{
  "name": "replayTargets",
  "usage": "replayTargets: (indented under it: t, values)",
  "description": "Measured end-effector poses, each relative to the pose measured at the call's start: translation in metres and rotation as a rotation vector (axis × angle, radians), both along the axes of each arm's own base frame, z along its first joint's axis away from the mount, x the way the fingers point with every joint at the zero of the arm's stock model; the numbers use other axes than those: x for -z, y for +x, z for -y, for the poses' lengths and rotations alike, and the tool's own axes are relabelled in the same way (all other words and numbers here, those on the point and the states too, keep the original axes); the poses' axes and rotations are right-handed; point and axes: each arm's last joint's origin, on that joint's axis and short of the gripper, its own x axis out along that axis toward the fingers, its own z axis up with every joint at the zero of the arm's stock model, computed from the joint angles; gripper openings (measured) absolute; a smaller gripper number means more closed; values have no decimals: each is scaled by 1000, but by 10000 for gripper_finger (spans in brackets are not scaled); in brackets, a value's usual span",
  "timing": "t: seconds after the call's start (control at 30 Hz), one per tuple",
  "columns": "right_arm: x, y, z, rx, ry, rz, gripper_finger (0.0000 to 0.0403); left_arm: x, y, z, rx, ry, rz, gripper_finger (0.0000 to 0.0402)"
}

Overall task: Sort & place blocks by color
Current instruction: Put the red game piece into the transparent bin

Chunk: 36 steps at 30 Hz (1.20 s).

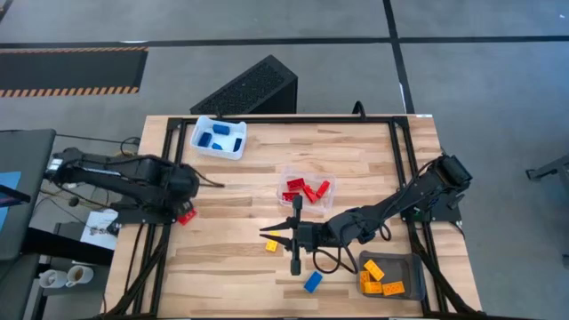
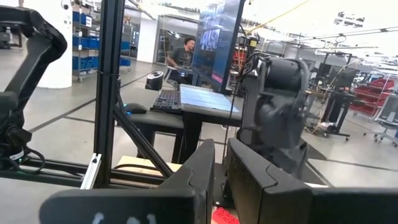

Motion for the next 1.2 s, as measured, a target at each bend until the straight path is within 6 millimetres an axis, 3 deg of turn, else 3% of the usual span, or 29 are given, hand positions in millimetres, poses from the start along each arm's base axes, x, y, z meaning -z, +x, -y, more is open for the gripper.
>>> replayTargets:
  t: [0.13, 0.27, 0.73, 0.93, 1.2]
  values:
    - [0, 0, 0, -1, 0, 0, 67, 14, 1, 7, -21, -20, -97, 191]
    - [0, 0, -1, -2, 0, 0, 67, 24, 17, 13, 15, -30, -103, 202]
    - [0, -1, -3, -10, 6, -2, 67, 67, 60, 22, 158, 18, -446, 256]
    - [2, -2, -5, -15, -3, -22, 67, 71, 75, 38, 246, 29, -234, 256]
    - [2, -2, -5, -11, 10, -19, 67, 83, 78, 36, 220, -7, -336, 256]
